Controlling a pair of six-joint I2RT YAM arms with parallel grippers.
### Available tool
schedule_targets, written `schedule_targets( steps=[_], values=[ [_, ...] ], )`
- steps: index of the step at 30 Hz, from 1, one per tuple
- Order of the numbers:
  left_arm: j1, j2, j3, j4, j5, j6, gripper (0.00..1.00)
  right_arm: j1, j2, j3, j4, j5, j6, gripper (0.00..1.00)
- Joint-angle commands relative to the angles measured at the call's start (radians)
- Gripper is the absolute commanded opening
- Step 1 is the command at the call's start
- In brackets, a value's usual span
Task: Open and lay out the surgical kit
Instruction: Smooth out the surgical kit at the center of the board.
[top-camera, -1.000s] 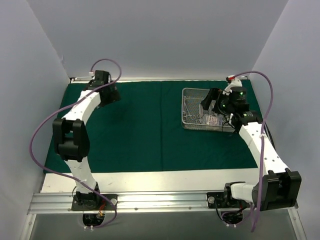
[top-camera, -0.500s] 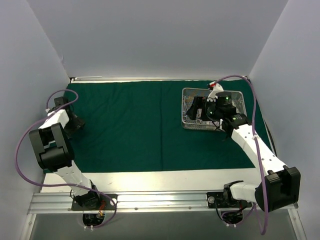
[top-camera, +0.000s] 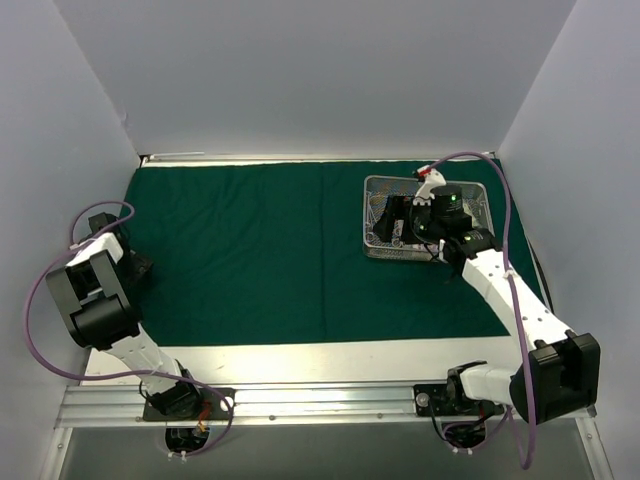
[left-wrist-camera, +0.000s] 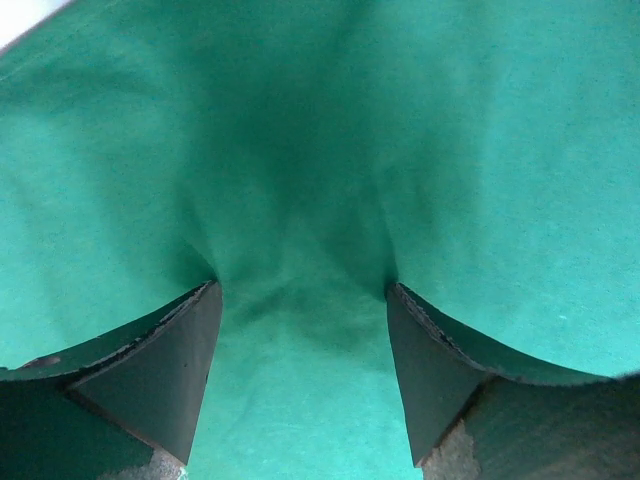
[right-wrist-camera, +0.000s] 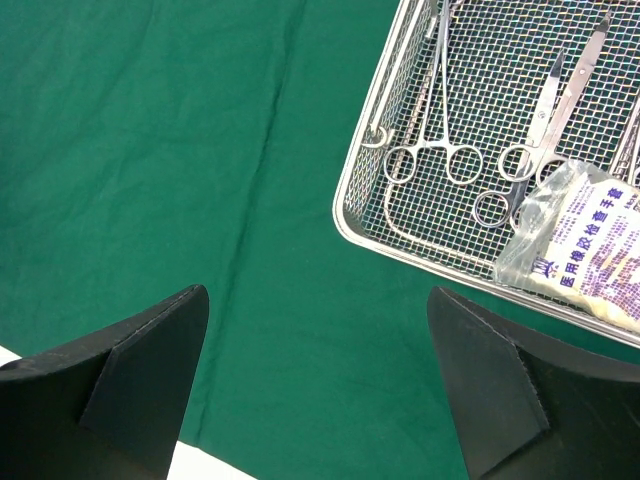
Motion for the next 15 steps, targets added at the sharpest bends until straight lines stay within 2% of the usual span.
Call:
schedule_targets(
  steps=[1, 4, 8, 12, 15],
  values=[
    [0.018, -0.042, 0.046, -0.078, -0.071, -0.049, 0.76, 0.009, 0.007, -0.006, 0.029, -0.006, -0.012, 0.86],
    [-0.004, -0.049, 0.112, -0.092, -0.021, -0.060, 0.76, 0.007, 0.014, -0.003, 0.030, -0.003, -0.016, 0.86],
    [-0.151, -0.053, 0.230, -0.060, -0.007, -0.017, 0.79, 0.009, 0.027, 0.002, 0.032, 0.000, -0.024, 0.86],
    [-0.268, -0.017, 0.357, 0.064, 0.022, 0.085, 0.80, 0.013, 0.044, 0.005, 0.043, -0.009, -0.022, 0.86],
    [-0.293, 0.065, 0.452, 0.141, 0.099, 0.107, 0.80, 0.023, 0.057, 0.005, 0.056, -0.017, -0.018, 0.86]
  ],
)
